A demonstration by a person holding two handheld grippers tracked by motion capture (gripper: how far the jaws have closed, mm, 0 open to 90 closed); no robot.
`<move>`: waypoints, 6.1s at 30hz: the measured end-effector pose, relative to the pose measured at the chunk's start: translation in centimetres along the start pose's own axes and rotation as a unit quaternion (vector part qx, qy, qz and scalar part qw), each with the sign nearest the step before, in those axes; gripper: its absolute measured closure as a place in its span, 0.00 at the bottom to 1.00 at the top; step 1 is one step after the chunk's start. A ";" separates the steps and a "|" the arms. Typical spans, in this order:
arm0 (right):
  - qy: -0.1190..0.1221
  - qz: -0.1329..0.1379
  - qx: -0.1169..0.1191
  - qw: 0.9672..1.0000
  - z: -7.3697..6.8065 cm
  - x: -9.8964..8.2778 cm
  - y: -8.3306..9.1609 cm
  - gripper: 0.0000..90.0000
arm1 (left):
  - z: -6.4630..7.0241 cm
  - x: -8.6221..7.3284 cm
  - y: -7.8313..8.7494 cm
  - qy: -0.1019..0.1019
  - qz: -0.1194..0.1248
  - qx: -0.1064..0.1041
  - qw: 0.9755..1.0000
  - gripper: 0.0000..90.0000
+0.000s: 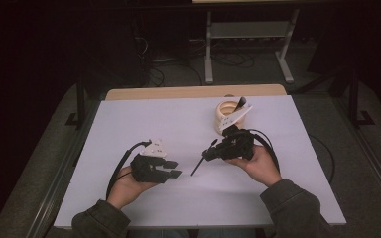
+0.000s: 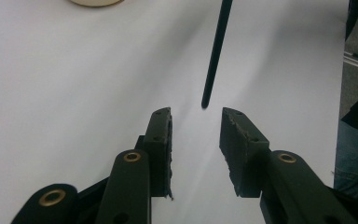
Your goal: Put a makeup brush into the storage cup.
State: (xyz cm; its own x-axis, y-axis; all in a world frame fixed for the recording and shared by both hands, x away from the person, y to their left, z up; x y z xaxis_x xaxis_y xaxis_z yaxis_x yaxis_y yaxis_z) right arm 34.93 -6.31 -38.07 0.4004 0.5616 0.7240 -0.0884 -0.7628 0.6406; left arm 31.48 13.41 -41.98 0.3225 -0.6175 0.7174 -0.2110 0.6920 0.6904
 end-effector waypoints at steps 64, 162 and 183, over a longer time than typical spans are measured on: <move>-0.038 0.018 -0.102 0.994 6.3 5.4 8.2 0.94 | -1.7 -2.3 2.8 0.036 0.032 0.037 0.998 0.61; -0.176 -0.009 -0.231 0.957 17.4 3.1 6.0 0.94 | -2.1 -2.4 3.4 0.036 0.033 0.046 0.998 0.58; -0.181 -0.026 -0.216 0.959 17.5 1.7 3.7 0.93 | -2.2 -2.5 3.4 0.035 0.033 0.046 0.998 0.58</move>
State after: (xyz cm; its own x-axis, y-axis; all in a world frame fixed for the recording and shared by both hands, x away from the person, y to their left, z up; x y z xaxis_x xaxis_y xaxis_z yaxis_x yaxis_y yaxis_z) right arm 51.25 -13.83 -38.92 0.6983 0.3880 0.6015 -0.3975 -0.4887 0.7767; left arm 32.03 18.13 -41.63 0.3687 -0.5412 0.7558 -0.3176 0.6908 0.6496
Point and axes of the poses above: each handheld gripper's, and its own axes: y roughly backward along the jaws, x roughly out of its top, z roughly to its right, the point moved 6 cm from there along -y, roughly forward along the jaws, and after that the axes turned 3 degrees about -x, right-handed, at the moved point
